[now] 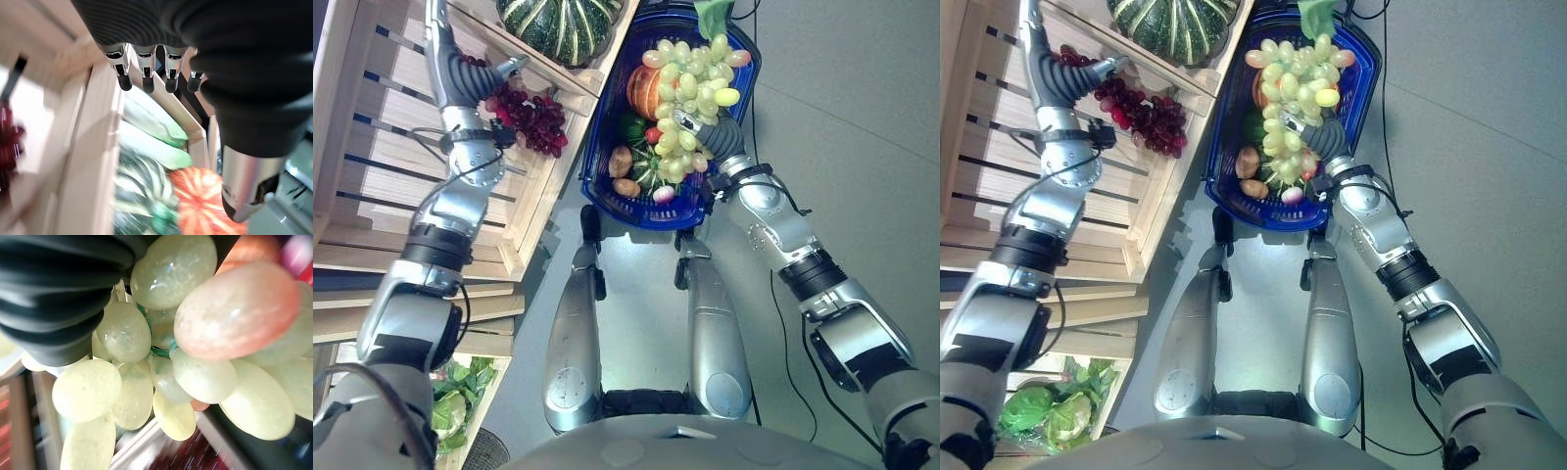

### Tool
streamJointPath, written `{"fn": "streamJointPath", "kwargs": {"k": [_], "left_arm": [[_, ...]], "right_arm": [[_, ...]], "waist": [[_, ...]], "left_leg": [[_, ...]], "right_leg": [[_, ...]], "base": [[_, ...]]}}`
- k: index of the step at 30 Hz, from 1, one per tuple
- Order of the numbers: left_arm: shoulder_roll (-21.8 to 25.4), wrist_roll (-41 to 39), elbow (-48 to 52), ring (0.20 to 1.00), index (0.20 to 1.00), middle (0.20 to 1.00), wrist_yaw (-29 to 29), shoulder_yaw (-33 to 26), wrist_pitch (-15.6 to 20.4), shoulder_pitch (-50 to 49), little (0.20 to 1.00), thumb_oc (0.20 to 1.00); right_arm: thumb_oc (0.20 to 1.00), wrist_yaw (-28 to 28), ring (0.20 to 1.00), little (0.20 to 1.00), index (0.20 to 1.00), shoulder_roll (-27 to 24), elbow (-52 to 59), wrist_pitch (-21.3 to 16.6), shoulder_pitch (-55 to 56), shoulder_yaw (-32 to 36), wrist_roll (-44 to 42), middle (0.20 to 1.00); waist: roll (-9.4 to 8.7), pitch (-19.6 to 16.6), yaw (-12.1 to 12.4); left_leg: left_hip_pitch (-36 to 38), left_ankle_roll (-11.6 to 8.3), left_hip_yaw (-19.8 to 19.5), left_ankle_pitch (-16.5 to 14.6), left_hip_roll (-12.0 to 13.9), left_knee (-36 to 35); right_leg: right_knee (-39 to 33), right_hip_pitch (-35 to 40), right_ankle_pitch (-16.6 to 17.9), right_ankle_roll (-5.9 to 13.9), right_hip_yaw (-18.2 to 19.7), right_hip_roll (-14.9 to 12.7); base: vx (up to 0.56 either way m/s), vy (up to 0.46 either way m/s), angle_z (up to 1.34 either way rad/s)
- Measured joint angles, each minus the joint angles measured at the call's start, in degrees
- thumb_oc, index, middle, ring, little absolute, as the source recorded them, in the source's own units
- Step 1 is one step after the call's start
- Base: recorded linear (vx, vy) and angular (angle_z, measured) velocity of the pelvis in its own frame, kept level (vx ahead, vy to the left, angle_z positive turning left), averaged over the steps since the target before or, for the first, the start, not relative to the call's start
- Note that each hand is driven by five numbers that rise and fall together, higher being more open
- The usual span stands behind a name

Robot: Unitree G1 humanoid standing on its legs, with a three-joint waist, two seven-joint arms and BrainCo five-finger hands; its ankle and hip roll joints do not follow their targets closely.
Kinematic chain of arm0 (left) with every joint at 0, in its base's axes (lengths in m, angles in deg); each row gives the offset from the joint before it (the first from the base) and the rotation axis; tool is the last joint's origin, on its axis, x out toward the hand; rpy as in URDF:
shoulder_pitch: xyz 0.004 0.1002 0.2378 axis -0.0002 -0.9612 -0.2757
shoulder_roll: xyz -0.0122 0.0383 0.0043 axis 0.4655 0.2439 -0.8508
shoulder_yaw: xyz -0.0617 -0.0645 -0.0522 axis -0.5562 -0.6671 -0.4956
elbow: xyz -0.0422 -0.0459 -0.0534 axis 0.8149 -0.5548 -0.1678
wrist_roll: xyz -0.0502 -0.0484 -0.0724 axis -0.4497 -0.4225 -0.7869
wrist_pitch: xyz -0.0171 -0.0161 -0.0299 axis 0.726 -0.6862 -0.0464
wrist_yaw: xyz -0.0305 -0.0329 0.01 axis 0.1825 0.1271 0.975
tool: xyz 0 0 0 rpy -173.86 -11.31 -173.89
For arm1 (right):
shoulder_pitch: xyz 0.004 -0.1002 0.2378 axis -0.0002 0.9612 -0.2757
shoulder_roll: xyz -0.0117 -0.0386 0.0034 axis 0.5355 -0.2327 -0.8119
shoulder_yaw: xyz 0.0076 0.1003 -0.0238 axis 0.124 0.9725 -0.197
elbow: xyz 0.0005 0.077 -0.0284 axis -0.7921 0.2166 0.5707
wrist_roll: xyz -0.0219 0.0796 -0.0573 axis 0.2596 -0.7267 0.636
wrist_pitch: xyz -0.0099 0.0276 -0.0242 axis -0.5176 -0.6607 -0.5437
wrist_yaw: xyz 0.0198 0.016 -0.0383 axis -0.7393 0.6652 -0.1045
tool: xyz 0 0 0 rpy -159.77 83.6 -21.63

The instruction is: Pick up fruits and vegetables into the basket

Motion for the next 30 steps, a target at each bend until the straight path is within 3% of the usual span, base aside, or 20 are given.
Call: {"fn": "streamJointPath", "kwargs": {"k": [6,11,22,30], "left_arm": [[4.46,7.12,-7.06,1.0,1.0,1.0,-0.44,6.82,-2.97,4.81,1.0,1.0],[5.02,11.24,-10.81,1.0,1.0,1.0,-0.14,10.77,-2.78,7.28,1.0,1.0],[5.24,15.65,-15.51,1.0,1.0,1.0,0.82,12.49,3.4,6.96,1.0,1.0],[5.06,20.86,-15.38,1.0,1.0,1.0,-1.11,12.54,8.78,2.96,1.0,1.0]], "right_arm": [[0.2,-0.77,0.2,0.2,0.2,-1.41,-7.99,2.36,-4.82,-2.04,-0.02,0.2],[0.2,-0.67,0.2,0.2,0.2,-1.16,-12.79,4.49,-8.99,-3.33,0.41,0.2],[0.2,-0.71,0.2,0.2,0.2,0.47,-20.49,8.02,-12.54,-3.63,4.42,0.2],[0.2,-1.3,0.2,0.2,0.2,1.72,-23.12,8.4,-13.85,-3.58,4.49,0.2]], "waist": [[0.27,0.14,0.23],[1.1,0.25,0.46],[2.95,0.3,1.35],[2.98,0.3,2.84]], "left_leg": [[0.26,-0.07,0.09,0.05,-0.01,0.0],[0.45,-0.15,-0.02,0.28,-0.1,0.0],[0.94,-0.45,-0.12,0.5,-0.21,-0.02],[0.92,-0.84,-0.44,0.75,-0.14,-0.02]], "right_leg": [[0.46,-0.01,-0.08,-0.1,0.06,-0.04],[1.21,-0.12,-0.34,-0.26,-0.02,-0.21],[3.26,-0.58,-1.49,-0.51,-0.09,-0.46],[4.86,-1.27,-2.4,-0.83,-0.25,-0.49]], "base": [[0.0,0.014,0.0],[0.0,0.019,0.01],[0.01,0.007,0.01],[0.0,-0.005,0.01]]}}
